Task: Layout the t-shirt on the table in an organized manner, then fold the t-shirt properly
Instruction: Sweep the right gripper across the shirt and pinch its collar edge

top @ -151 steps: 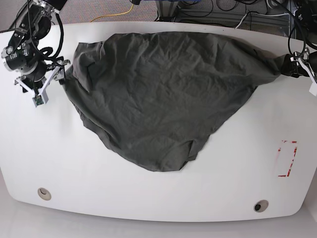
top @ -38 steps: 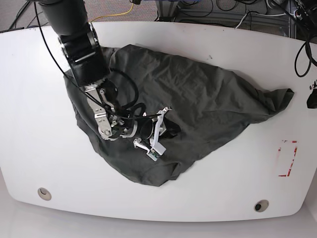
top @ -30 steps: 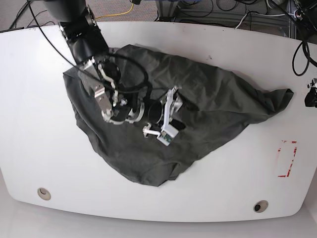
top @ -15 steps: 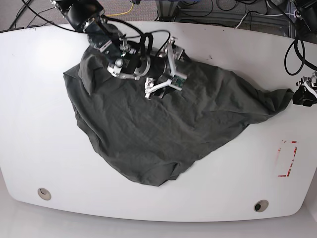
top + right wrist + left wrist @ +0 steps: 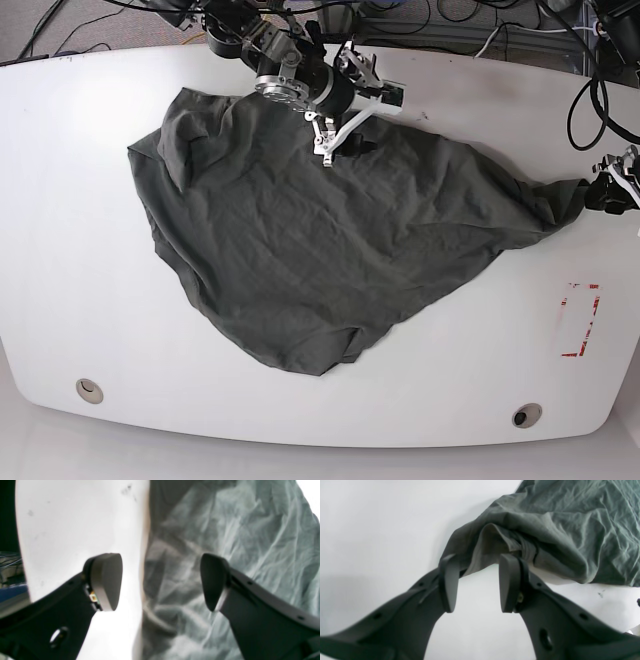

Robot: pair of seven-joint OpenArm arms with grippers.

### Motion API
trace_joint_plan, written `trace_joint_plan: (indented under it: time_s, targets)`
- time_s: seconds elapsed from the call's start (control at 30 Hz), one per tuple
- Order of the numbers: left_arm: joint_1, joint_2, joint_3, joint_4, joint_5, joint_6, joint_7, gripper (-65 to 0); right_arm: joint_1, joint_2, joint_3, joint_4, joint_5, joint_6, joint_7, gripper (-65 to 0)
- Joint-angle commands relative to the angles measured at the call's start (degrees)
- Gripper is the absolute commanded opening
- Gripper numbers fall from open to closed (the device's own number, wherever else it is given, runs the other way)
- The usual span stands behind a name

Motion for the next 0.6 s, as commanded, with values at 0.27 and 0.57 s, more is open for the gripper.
trace_joint_plan:
  time_s: [0.27, 0.57]
  targets:
    - [-0.58, -1.46, -0.74, 1.02, -0.93, -0.06, -1.14, -40.6, 0.42, -4.09, 2.89, -8.63, -7.31, -2.95, 10.21, -19.0]
    - [-0.49, -1.46, -0.83, 1.02, -0.93, -0.06, -1.14, -40.6, 2.36, -4.44, 4.3, -15.13, -8.54, -9.37, 16.27, -19.3]
